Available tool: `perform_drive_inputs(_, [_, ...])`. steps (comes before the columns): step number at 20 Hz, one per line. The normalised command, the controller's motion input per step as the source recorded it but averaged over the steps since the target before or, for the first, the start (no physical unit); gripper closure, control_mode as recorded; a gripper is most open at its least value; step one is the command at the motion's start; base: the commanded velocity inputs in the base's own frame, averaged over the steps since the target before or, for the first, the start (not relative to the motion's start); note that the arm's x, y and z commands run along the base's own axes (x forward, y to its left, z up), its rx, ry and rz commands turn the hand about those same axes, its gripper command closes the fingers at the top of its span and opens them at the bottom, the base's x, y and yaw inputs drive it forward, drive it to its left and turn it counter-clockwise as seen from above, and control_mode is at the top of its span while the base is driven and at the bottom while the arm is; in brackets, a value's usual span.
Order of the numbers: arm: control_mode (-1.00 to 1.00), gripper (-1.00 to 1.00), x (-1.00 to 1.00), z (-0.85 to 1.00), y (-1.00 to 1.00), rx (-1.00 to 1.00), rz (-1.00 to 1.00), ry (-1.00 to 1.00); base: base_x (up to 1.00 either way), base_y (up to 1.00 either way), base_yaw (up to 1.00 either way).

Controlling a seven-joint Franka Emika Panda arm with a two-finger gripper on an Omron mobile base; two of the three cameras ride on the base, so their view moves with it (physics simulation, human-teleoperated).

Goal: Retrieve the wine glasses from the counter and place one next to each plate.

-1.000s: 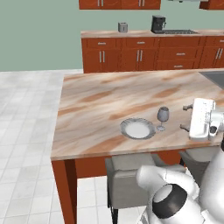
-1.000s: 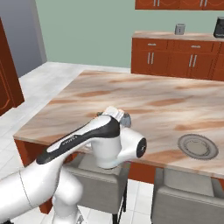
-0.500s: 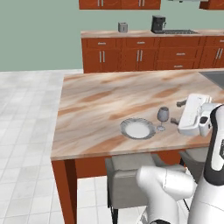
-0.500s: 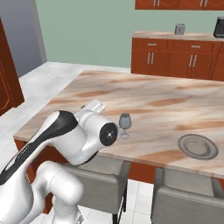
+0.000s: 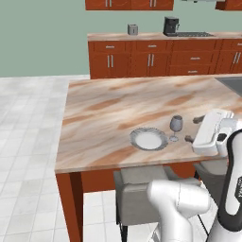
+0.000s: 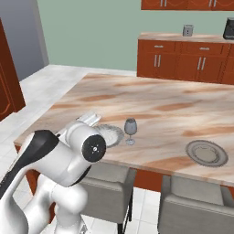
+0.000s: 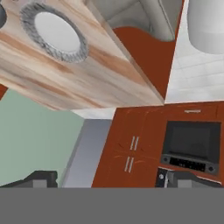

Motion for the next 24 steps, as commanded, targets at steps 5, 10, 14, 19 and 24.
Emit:
perform_drive_inputs(5, [1.00, -1.00, 0.00, 0.00, 0.00, 0.00, 0.00, 0.00, -0.92, 0.69, 0.03])
perform_drive_inputs(10, [1.00, -1.00, 0.00, 0.00, 0.00, 0.00, 0.00, 0.00, -1.00, 0.96, 0.05])
perform_drive_inputs(14, [1.00, -1.00, 0.00, 0.00, 0.00, 0.00, 0.00, 0.00, -0.40, 1.00, 0.05])
perform_drive_inputs(19, [1.00, -1.00, 0.00, 0.00, 0.00, 0.00, 0.00, 0.00, 0.61, 1.00, -0.08])
perform_drive_inputs(24, [1.00, -1.00, 0.00, 0.00, 0.00, 0.00, 0.00, 0.00, 1.00, 1.00, -0.17])
